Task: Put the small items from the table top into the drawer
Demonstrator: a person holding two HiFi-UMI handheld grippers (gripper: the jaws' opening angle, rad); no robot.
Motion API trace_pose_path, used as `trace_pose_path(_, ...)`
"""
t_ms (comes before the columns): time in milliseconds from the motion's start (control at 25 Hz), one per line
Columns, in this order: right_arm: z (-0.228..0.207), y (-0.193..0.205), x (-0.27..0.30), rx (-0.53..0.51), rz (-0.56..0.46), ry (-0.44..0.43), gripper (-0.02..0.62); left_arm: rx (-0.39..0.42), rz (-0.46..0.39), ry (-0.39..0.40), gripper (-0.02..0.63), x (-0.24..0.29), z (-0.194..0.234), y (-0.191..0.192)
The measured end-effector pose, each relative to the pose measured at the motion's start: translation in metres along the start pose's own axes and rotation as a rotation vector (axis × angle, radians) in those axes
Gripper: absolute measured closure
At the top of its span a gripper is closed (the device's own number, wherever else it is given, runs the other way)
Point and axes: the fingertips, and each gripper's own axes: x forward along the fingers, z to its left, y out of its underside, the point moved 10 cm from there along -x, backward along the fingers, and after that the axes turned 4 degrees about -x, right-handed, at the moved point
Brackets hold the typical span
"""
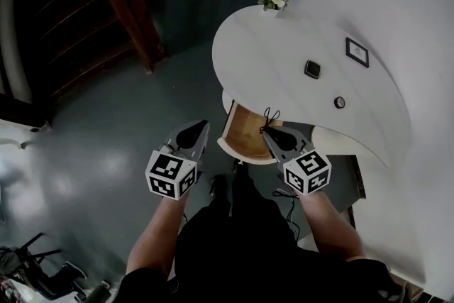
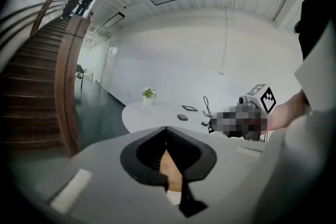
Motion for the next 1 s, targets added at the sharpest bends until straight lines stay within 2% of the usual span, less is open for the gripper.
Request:
trace_pose_path(320,-0.018,0.045,0.057,-0.089,0.159,-0.087,0.563,-0.03,0.054,0.011,0.594,0.041,0.015,0.032)
trace_pose_path(560,-0.015,0.076,0.088,-0.24,0.275,-0.18,0.563,-0.043,0.075,0.019,0.594,0.066,0.022,0.056)
trace_pose_path(720,-0.013,0.097,0.105,-0.303,0.353,-0.239,0.563,-0.047,0.084,0.027,0.594,0.072,0.025,0.068)
trace_pose_path(1000,-0.026,0.134,0.134,-0.416,0.515,-0.291,0.563,-0.049,0.118,-0.018,0.594,0.074,0.028,0.089)
